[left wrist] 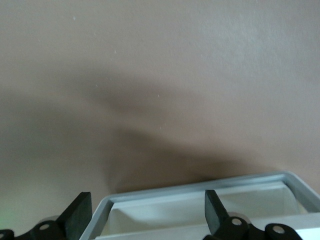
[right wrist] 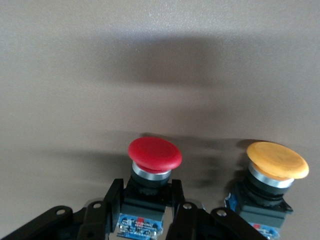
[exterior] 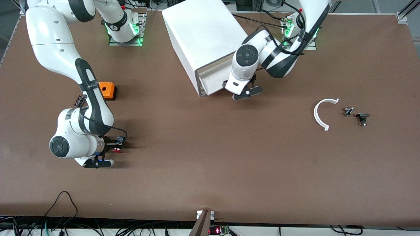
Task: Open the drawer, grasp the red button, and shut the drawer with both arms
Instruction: 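Set the red button beside the yellow button and open the right gripper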
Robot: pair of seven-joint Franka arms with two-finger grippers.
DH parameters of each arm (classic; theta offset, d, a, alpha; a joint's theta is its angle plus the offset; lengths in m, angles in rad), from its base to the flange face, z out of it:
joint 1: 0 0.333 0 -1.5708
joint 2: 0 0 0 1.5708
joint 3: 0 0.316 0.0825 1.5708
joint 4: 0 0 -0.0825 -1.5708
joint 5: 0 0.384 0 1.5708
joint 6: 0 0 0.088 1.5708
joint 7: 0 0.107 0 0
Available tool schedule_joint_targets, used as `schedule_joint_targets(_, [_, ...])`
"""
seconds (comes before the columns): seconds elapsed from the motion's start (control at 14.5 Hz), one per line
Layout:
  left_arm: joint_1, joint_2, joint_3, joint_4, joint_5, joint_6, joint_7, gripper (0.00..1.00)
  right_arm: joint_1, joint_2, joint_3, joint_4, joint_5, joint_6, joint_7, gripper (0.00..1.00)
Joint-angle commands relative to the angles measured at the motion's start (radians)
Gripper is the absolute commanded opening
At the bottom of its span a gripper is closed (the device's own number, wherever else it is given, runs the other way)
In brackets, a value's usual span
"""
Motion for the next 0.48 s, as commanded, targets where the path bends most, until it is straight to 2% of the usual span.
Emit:
schedule_joint_targets(0.0, [-0.004, -0.020, -0.031, -0.023, -0.004, -0.012, -0.011, 0.99, -0.006, 0.005, 0.008, -0.004, -0.008, 0.018, -0.008, 0.11])
schedule_joint_targets(0.07, [-0.006, -0.019, -0.040, -0.023, -0.004, -0.012, -0.011, 0.99, -0.006, 0.008, 0.008, -0.001, -0.007, 0.023, -0.002, 0.41])
schedule_joint_targets(0.14, [-0.006, -0.019, -0.053, -0.025, -0.005, -0.012, -0.012, 0.99, -0.004, 0.008, 0.008, -0.001, -0.007, 0.024, 0.003, 0.90])
schedule_joint_targets(0.21, [-0.006, -0.017, -0.063, -0.025, -0.022, -0.012, -0.011, 0.99, -0.004, 0.005, 0.008, 0.004, -0.005, 0.023, 0.000, 1.00])
schedule_joint_targets(0.41, [-0.008, -0.019, -0.086, -0.025, -0.050, -0.012, -0.012, 0.99, -0.007, -0.030, 0.008, 0.025, -0.008, 0.005, -0.004, 1.00])
